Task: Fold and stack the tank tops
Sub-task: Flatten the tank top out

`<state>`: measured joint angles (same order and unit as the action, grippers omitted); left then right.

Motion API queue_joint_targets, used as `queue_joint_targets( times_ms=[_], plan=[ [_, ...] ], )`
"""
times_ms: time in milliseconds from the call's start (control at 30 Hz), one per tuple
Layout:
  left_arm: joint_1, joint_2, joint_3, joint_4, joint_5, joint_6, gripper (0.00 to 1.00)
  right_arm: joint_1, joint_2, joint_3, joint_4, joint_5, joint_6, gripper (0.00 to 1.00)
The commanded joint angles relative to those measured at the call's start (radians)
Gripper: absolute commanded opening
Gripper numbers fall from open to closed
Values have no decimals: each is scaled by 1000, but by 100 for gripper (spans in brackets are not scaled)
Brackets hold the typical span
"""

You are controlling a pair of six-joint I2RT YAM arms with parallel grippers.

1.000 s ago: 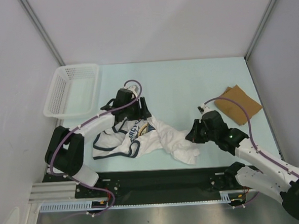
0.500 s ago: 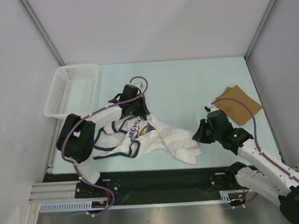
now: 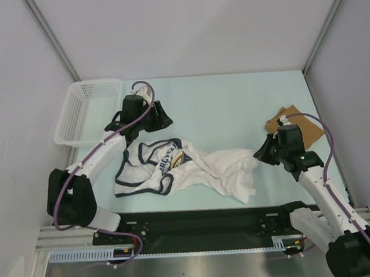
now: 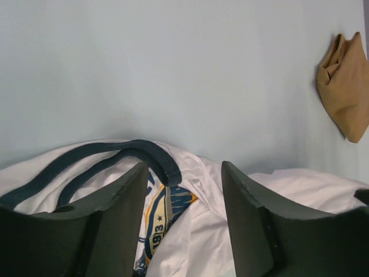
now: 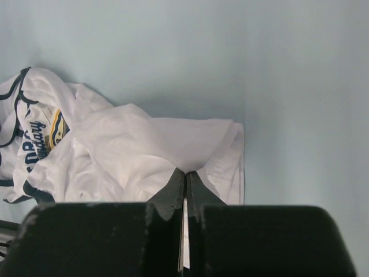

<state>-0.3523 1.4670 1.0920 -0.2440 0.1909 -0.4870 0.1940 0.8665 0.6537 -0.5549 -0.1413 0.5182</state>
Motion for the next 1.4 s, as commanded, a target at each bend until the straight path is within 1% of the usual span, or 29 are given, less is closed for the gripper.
queue_joint_targets(
  times_ms=[0, 67, 167, 267, 433, 567, 667, 733, 767, 800, 833, 867, 900, 933, 1033, 1133, 1267, 1300, 1333, 1367],
  plan=[
    [-25, 29, -47, 15, 61, 11, 61, -34, 15, 23, 42, -43, -30, 0],
    [-39, 53, -53, 38, 59, 10, 64, -45, 20, 18, 47, -43, -30, 0],
    [-68, 101, -52, 58, 68, 2, 64, -62, 29, 8, 64, -75, -33, 0],
    [-94, 145, -44, 71, 73, -4, 64, -67, 48, -6, 79, -98, -32, 3],
    [-106, 193, -47, 92, 81, -13, 59, -71, 62, -28, 102, -116, -29, 4],
    [-108, 243, -37, 101, 90, -21, 58, -76, 58, -32, 102, -116, -29, 4],
    [-109, 279, -32, 129, 110, -36, 57, -77, 55, -37, 102, -121, -27, 5],
    [-109, 297, -23, 155, 134, -38, 56, -77, 55, -40, 104, -129, -24, 6],
    [-111, 317, -15, 155, 137, -36, 51, -77, 54, -43, 105, -132, -23, 7],
    [-109, 325, 0, 161, 140, -36, 33, -77, 52, -46, 108, -138, -23, 9],
    [-109, 331, 6, 167, 145, -35, 25, -77, 52, -57, 110, -139, -20, 17],
    [-109, 334, 9, 173, 150, -36, 18, -77, 51, -63, 115, -144, -15, 21],
    [-109, 331, 12, 178, 150, -38, 3, -77, 45, -71, 122, -153, -15, 25],
    [-108, 326, 12, 181, 133, -38, 0, -77, 43, -77, 124, -155, -11, 32],
    [-93, 300, 5, 181, 114, -42, 0, -77, 45, -107, 142, -175, 0, 43],
    [-57, 280, -17, 187, 130, -41, 0, -77, 52, -149, 171, -199, 11, 50],
    [-48, 260, -34, 187, 140, -33, 0, -79, 57, -187, 199, -213, 26, 52],
    [-48, 259, -37, 186, 140, -33, 0, -76, 60, -192, 196, -219, 34, 55],
    [-48, 257, -38, 184, 139, -33, 1, -77, 58, -193, 188, -222, 37, 65],
    [-48, 256, -40, 183, 134, -32, 0, -79, 55, -195, 168, -221, 42, 71]
  ],
)
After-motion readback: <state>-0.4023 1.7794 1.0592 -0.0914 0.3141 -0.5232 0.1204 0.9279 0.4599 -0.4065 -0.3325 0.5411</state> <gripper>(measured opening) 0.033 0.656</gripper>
